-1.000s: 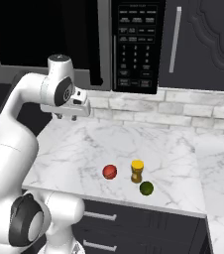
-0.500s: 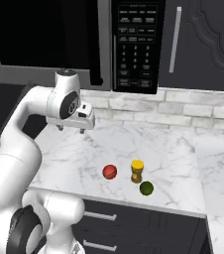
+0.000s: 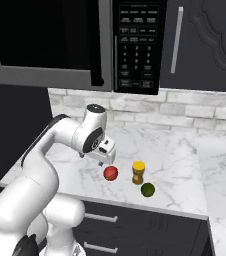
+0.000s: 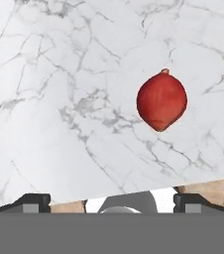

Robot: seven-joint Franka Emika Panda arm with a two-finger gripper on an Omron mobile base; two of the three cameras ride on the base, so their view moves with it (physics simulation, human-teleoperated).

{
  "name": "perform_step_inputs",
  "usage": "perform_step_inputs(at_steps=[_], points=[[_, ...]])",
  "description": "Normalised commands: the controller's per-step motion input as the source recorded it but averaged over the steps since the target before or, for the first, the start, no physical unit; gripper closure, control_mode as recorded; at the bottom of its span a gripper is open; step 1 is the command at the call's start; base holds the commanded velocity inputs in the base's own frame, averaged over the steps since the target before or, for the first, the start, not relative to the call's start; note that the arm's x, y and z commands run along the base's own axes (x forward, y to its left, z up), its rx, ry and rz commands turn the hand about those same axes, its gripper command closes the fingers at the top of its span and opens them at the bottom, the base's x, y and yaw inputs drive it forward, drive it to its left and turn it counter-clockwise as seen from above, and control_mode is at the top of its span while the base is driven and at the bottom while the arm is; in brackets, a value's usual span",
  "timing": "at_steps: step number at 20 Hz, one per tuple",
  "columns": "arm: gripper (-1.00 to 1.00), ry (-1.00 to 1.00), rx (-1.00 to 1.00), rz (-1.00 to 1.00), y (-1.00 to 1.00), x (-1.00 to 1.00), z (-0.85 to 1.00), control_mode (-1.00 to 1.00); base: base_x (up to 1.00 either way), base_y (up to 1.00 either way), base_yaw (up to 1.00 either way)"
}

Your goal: Place the onion and lime inside the fridge drawer. Close the drawer after placing the vegetables.

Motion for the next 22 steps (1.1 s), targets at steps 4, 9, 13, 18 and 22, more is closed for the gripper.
perform_step_inputs(at_steps=[4,9,13,18,22], points=[[-1.00,0.12,0.00,-0.10,-0.24,0.10,-0.59,-1.00,0.00,0.00,0.00],[-1.00,0.09,0.00,-0.03,-0.22,0.06,-0.36,-1.00,0.00,0.00,0.00],[-1.00,0.12,0.00,-0.01,-0.16,0.13,-0.32,-1.00,0.00,0.00,0.00],[-1.00,0.09,0.00,-0.04,-0.03,0.22,-0.39,-1.00,0.00,0.00,0.00],[-1.00,0.04,0.00,-0.04,-0.03,0.24,-0.26,-1.00,0.00,0.00,0.00]])
